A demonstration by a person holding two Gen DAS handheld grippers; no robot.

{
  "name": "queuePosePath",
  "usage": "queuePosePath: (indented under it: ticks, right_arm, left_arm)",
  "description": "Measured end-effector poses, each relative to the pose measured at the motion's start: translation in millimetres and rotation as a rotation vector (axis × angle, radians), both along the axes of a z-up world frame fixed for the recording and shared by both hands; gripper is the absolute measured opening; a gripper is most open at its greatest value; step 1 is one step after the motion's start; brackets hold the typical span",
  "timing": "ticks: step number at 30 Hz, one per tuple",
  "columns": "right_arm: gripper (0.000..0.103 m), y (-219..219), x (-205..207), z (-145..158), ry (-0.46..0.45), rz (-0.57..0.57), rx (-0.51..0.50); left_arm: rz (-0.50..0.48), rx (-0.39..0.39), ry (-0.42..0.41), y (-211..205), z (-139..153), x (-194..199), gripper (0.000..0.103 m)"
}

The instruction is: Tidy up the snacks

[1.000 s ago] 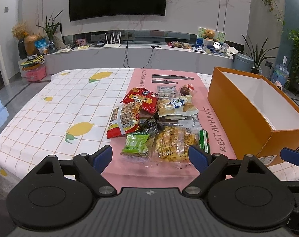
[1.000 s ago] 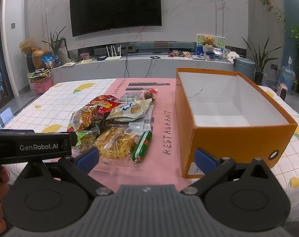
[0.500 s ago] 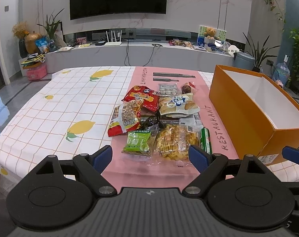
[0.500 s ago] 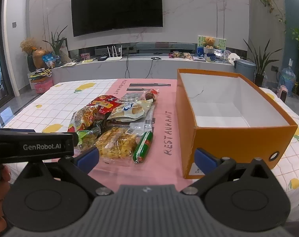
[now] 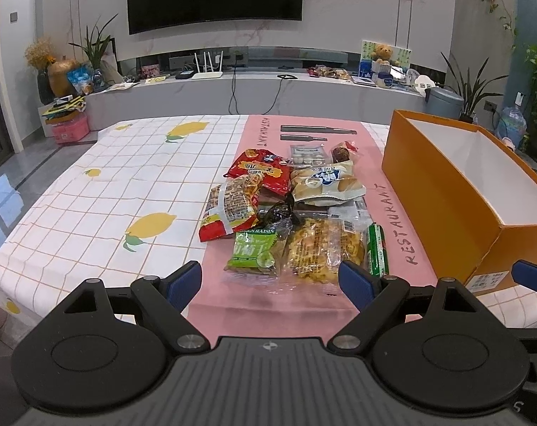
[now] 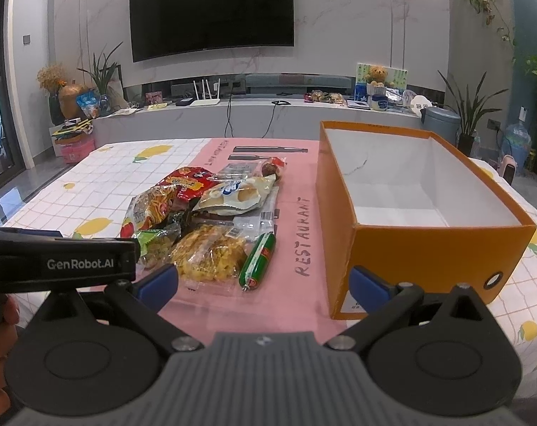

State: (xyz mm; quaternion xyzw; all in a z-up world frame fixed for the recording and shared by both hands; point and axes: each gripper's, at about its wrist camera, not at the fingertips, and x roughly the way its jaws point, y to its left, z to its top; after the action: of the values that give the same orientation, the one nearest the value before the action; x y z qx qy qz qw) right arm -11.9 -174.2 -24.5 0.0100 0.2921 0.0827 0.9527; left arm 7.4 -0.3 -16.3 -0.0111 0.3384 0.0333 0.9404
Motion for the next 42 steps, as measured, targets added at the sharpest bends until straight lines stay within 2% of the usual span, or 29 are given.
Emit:
queuePosePath:
  ticks: [16, 21, 25, 30, 35, 38, 40, 42]
  right_arm:
    - [0.1, 2, 0, -2, -0.018, 0.002, 0.004]
    - [0.1, 4, -6, -10, -0.106, -0.002, 0.023]
    - [0.1, 9, -4, -22, -0.145, -0.012, 0.063]
    - [0.099, 22, 12, -34, -0.132, 0.04, 0.052]
    - [0.082, 32, 38, -45, -0.065, 0.073, 0.018]
    - [0.06, 29, 53, -54, -0.036, 0.016, 0.026]
    - [0.051, 29, 62, -60, -0.02, 0.003, 0.018]
    - [0.044, 33, 72, -67, -0.018, -0.013, -0.034]
  left_arm:
    - [0.005, 0.001, 0.008, 2, -1, 1, 0.102]
    - [0.013, -0.001, 0.009, 6, 0, 3, 0.102]
    - [0.051, -0.03, 0.01, 21, 3, 6, 0.102]
    - [0.106, -0.06, 0.016, 44, 5, 11, 0.101]
    - [0.132, -0.091, 0.038, 57, 3, 17, 0.102]
    - [0.14, -0.096, 0.043, 59, 2, 18, 0.101]
    - [0.141, -0.1, 0.045, 59, 1, 19, 0.101]
    - [0.142, -0.099, 0.05, 59, 0, 20, 0.102]
